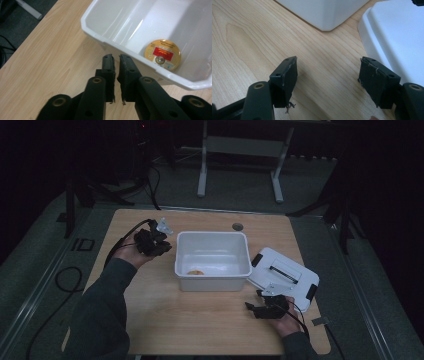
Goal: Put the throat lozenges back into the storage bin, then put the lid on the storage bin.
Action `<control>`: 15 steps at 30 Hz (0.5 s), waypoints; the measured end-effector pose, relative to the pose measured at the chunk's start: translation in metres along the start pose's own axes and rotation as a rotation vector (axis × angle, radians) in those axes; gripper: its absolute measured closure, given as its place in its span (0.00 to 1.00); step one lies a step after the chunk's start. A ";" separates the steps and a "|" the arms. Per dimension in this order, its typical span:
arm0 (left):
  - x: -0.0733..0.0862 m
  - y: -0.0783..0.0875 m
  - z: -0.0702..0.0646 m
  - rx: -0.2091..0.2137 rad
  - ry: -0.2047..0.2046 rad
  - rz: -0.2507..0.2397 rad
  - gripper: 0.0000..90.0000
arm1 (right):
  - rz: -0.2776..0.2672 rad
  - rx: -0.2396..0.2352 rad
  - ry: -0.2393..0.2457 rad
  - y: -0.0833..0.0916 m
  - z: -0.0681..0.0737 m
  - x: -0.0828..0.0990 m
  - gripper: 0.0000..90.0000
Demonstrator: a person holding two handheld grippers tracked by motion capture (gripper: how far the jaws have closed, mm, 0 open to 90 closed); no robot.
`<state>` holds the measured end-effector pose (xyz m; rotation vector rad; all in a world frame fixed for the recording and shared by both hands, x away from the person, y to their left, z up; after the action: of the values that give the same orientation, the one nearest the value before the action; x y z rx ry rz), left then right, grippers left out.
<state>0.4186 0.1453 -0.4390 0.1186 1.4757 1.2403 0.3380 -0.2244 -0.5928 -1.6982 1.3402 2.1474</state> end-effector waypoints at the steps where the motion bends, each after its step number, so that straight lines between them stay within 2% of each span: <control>1: 0.001 0.000 0.000 -0.008 -0.006 -0.010 1.00 | 0.000 0.000 0.000 0.000 0.000 0.000 0.34; 5: 0.008 0.000 0.002 -0.021 0.012 -0.023 1.00 | 0.000 0.001 0.000 0.000 0.000 0.000 0.34; 8: 0.016 0.000 0.004 -0.030 0.045 -0.048 0.99 | 0.000 0.001 -0.001 0.000 0.000 0.000 0.34; 10: 0.021 -0.001 0.005 -0.040 0.056 -0.052 0.92 | 0.000 0.001 -0.001 0.000 0.000 0.000 0.34; 15: 0.033 -0.002 0.004 -0.059 0.090 -0.080 0.86 | 0.000 0.000 -0.001 0.000 0.000 0.000 0.34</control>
<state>0.4114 0.1682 -0.4615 -0.0363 1.5054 1.2363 0.3378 -0.2244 -0.5928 -1.6968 1.3404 2.1477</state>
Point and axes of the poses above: each handheld gripper's, and its own axes: y roughly backward along the jaws, x roughly out of its underside, z roughly to its left, the point moved 5 cm from there along -y, roughly forward along the jaws, and after that the axes turned 8 degrees about -z, right-handed, at the moved point
